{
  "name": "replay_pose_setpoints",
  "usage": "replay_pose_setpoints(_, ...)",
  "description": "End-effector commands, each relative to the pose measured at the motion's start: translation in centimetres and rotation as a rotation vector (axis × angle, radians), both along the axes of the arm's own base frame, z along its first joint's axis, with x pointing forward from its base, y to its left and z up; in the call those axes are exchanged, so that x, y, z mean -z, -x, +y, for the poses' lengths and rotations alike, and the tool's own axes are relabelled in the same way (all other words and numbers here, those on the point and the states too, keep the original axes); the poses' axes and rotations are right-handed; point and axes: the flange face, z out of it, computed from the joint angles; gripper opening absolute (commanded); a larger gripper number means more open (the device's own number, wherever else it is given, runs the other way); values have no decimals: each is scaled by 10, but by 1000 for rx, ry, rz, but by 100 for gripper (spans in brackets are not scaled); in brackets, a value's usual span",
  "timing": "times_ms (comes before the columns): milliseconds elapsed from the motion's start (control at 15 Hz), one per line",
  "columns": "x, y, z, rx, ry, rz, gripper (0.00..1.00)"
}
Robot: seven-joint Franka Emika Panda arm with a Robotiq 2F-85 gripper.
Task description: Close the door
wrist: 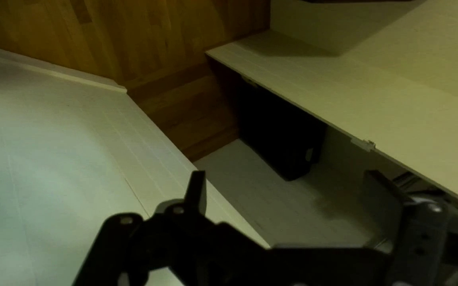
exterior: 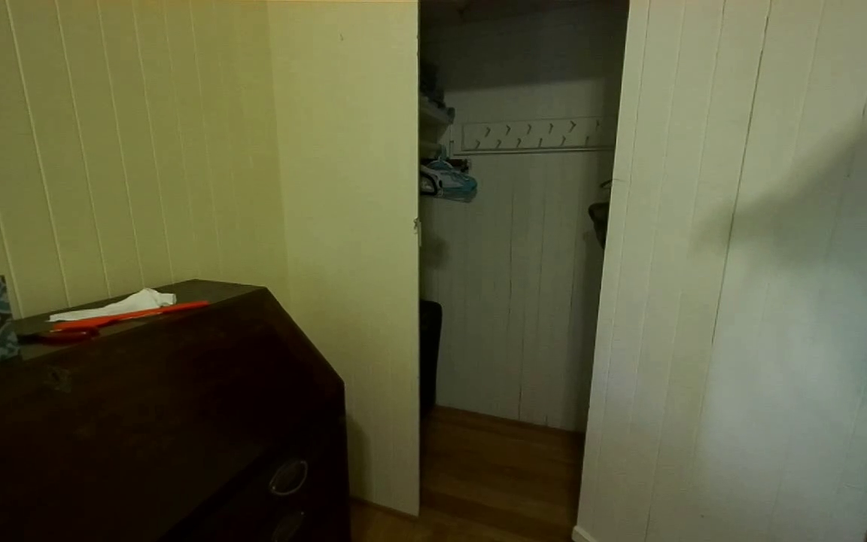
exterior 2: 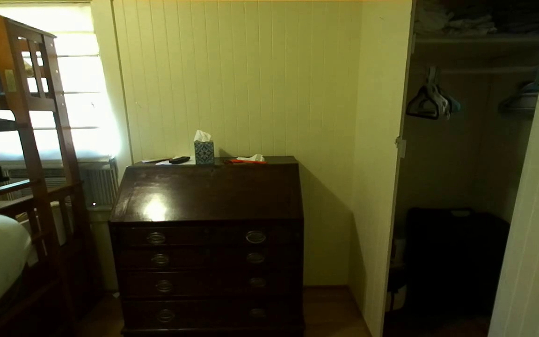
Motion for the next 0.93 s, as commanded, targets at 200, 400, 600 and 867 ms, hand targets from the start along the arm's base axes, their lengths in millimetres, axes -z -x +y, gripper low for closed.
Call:
replay_pose_setpoints(200,-21,12,-12,227,-22,-103,100)
replay_pose_setpoints(400,-27,15,-15,288,-21,-147,100)
replay_pose_setpoints(600,-35,18,-19,328,-14,-217,100)
replay_pose_setpoints(867,-48,25,-24,387,-6,-294,100)
